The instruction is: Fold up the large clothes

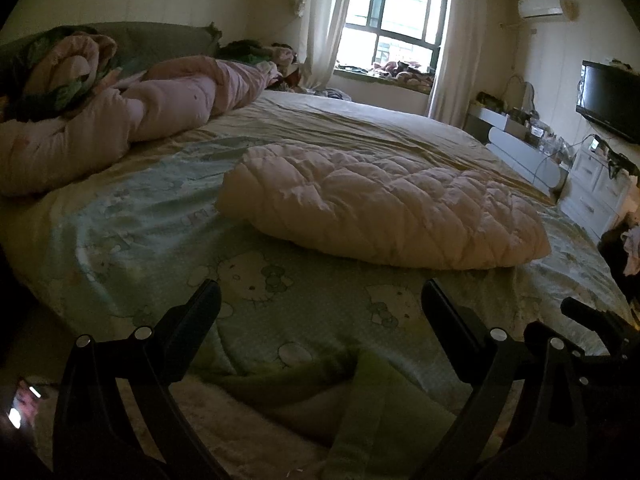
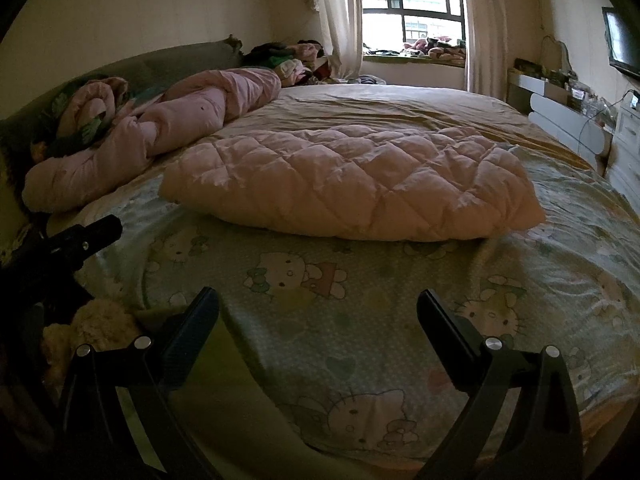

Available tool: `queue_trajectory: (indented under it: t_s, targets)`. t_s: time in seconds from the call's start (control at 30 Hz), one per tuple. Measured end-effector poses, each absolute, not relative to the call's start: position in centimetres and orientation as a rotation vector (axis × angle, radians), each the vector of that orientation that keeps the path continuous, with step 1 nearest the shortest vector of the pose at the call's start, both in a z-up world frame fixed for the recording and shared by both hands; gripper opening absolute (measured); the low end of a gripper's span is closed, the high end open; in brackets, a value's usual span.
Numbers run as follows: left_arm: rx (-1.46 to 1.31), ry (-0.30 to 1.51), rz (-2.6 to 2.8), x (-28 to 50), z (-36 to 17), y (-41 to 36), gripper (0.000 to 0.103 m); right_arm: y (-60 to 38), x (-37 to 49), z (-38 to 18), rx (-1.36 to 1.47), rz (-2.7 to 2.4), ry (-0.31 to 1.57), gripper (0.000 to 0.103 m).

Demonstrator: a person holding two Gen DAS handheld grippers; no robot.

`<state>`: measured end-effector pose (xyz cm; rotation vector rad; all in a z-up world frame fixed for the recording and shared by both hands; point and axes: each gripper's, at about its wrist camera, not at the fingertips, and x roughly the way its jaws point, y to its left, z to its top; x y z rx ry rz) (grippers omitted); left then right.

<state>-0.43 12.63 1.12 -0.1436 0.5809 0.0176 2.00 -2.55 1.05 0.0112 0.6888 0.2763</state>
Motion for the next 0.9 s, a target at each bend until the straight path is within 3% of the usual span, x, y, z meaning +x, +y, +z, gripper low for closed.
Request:
queue_trajectory:
  t_s: [0.9]
  targets:
    - [-0.147, 0.584, 0.022, -0.67, 1.01, 12.66, 0.094, -2.46, 2.29, 0.73, 0.031, 0.247, 0.686, 0.099]
